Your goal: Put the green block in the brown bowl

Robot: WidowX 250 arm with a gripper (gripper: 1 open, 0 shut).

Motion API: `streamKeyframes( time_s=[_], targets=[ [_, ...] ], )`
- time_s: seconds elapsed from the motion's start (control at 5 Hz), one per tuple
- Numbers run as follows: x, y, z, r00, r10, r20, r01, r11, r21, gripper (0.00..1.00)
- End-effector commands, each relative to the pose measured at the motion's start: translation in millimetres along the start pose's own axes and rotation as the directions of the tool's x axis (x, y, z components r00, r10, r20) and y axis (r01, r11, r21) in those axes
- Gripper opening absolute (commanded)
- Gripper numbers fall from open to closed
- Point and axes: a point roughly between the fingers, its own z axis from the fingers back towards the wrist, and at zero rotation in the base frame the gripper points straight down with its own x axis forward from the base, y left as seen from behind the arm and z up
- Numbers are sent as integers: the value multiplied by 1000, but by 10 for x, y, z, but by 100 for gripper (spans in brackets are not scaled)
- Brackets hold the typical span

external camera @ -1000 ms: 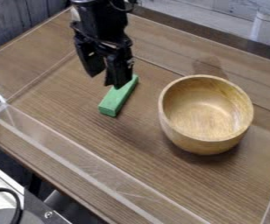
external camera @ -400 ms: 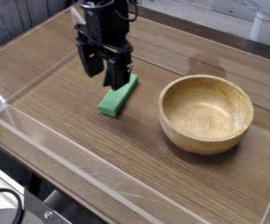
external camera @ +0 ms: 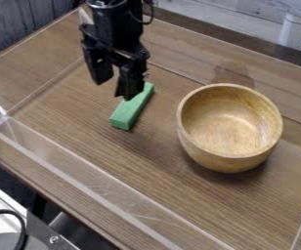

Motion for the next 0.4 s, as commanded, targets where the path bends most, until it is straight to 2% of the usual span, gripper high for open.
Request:
streamKeyframes(
  time_s=[0.0,0.2],
  targets=[
    [44,15,41,999,27,25,-28,999,32,100],
    [80,-29,81,999,15,45,-16,1000,20,100]
  ],
)
